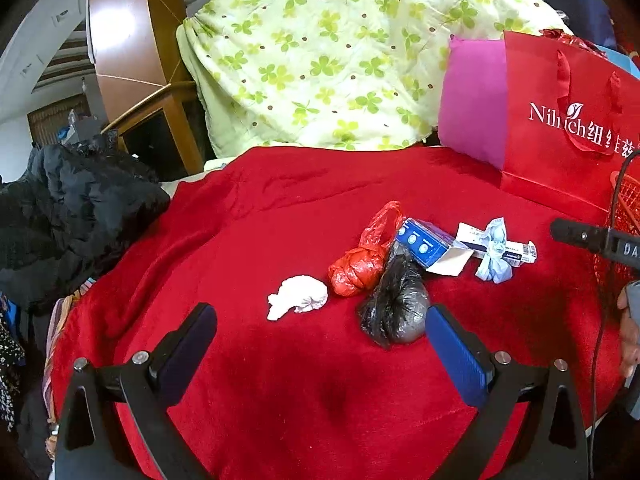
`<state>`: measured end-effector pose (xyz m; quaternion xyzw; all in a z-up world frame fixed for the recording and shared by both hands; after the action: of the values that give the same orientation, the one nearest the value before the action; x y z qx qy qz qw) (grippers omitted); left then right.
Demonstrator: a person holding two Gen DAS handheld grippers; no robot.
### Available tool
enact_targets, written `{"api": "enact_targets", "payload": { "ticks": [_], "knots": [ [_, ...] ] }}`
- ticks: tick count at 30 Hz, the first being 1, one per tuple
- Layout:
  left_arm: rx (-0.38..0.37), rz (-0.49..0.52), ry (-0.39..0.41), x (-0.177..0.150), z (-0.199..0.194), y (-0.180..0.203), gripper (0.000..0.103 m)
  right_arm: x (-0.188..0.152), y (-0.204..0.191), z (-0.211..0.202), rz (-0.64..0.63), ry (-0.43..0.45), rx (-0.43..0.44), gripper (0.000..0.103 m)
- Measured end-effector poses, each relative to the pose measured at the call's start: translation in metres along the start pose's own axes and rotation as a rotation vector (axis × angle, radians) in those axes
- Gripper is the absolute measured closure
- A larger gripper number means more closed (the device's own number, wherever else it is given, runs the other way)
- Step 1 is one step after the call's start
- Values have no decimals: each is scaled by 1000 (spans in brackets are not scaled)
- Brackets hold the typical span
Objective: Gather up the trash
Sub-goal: 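Move the left tool toward the black plastic bag, then grasp the black plastic bag with the left tool while the right grasps the blue mask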
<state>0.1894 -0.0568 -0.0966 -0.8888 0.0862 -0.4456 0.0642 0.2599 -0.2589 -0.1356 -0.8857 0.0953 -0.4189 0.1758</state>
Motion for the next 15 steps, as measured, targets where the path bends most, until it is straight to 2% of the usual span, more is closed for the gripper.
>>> {"api": "enact_targets", "payload": {
  "ticks": [3, 6, 7, 9, 12, 15],
  "knots": [
    [-11, -12, -20, -2, 8, -6, 0, 4, -1, 7, 19, -20, 44, 3],
    [-33, -26, -30, -4, 13, -13, 0, 9, 2, 18, 58, -57, 94, 13],
    [-40, -32, -29, -5, 14, -16, 0, 10, 5, 22, 79, -72, 109, 20],
    [-53, -44, -32, -6, 17, -21, 0, 12, 11, 32, 104, -101, 113, 30],
    [-77, -51, -34, -7, 22, -24, 0, 17, 18, 48, 108, -134, 85, 37],
    [-126, -52, -46, -9, 29, -21, 0, 23, 22, 58, 120, -150, 83, 38]
  ]
}}
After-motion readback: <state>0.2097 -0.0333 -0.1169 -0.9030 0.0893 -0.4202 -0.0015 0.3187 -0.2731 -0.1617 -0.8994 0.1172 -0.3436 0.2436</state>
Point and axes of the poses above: each gripper's, at about its wrist camera, not at the fingertips, and z roughly the way its jaws point, y to its right, x to its top, the point moved 8 cm from there along z, roughly the way its jaws point, and after that the axes turned 3 degrees about -z, right-handed, at the moved point
